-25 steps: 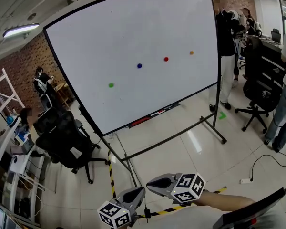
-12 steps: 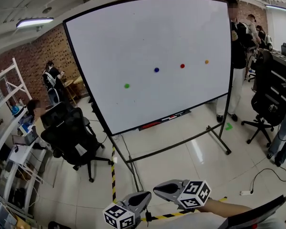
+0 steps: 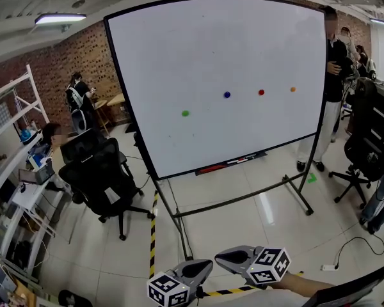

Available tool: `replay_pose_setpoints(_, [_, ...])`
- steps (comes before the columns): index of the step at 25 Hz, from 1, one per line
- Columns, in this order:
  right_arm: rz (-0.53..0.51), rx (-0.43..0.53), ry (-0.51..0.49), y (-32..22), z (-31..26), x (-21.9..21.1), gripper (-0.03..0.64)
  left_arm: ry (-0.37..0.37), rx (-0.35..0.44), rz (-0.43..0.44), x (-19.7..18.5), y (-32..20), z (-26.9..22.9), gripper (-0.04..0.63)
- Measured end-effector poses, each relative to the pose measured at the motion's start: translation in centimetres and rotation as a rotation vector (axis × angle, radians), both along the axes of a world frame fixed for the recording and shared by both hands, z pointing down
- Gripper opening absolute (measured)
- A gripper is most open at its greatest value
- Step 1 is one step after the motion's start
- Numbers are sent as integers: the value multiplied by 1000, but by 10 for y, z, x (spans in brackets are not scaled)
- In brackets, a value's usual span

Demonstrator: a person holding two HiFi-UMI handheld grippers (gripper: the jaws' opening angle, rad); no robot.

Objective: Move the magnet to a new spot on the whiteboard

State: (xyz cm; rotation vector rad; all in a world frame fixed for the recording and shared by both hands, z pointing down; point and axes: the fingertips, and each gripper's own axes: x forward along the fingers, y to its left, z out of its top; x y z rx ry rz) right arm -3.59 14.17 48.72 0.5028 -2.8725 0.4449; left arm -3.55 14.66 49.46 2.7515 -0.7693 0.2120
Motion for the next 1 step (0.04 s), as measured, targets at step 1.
replay_pose_setpoints(1, [1,-3,3,0,1,-2,3,1,2,6,-3,-1,4,-17])
